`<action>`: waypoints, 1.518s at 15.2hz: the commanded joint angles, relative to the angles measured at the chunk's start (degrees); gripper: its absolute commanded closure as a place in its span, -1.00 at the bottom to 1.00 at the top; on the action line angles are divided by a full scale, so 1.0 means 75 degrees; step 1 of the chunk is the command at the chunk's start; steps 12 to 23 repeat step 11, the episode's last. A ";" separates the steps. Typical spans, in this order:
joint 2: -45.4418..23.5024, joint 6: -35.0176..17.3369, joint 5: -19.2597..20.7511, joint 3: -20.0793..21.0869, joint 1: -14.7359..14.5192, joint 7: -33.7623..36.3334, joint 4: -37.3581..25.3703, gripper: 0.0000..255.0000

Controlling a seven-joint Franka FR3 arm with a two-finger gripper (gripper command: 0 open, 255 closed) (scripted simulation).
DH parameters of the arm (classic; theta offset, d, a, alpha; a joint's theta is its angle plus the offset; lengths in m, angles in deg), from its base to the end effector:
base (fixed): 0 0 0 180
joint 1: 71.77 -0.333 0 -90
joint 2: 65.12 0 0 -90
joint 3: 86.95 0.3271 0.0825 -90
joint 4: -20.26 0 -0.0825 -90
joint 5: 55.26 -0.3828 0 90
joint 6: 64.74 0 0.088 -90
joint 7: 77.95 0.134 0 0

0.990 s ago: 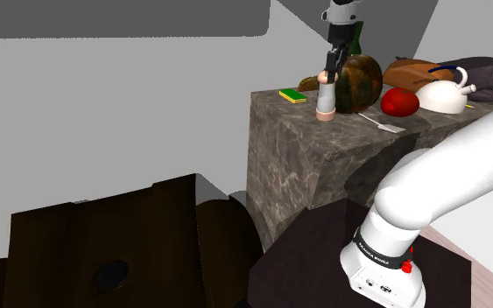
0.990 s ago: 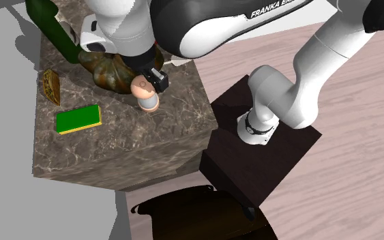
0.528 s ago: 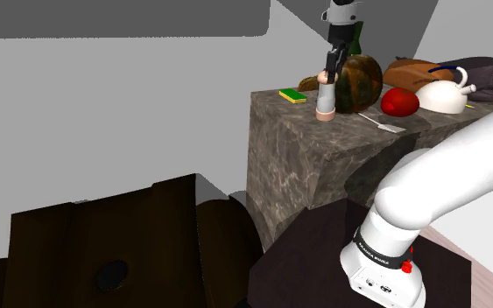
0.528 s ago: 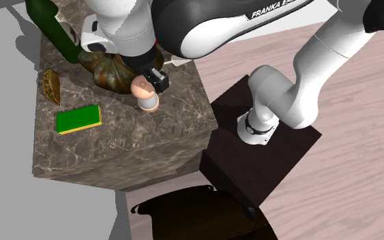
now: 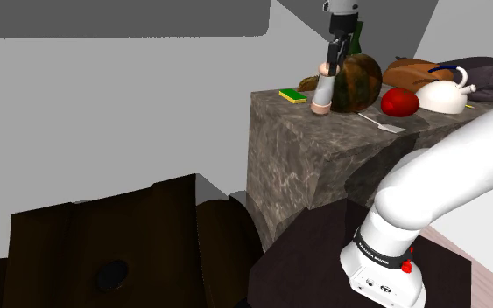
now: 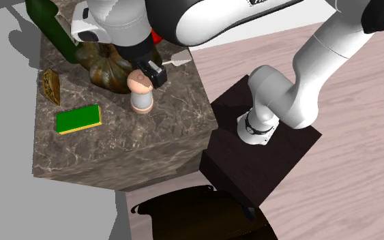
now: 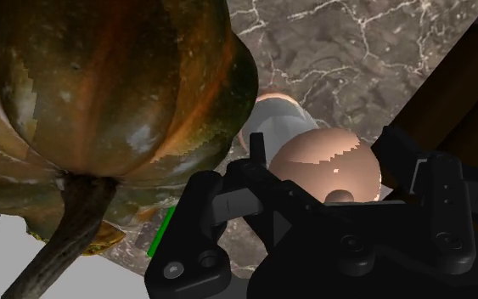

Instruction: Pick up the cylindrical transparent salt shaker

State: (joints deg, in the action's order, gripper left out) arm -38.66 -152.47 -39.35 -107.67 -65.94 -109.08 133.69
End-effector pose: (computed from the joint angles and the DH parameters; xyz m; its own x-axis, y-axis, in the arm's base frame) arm 0.3322 -0.2435 0.6176 0.9920 0.1030 -0.0726 0.1096 -0.9894 0.0952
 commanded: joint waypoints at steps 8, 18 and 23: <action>-0.0317 0.0875 -0.0094 0.0046 -0.0044 -0.0190 -0.1210 1.00; -0.0370 0.0989 -0.0108 0.0049 -0.0050 -0.0217 -0.1378 1.00; -0.0370 0.0989 -0.0108 0.0049 -0.0050 -0.0217 -0.1378 1.00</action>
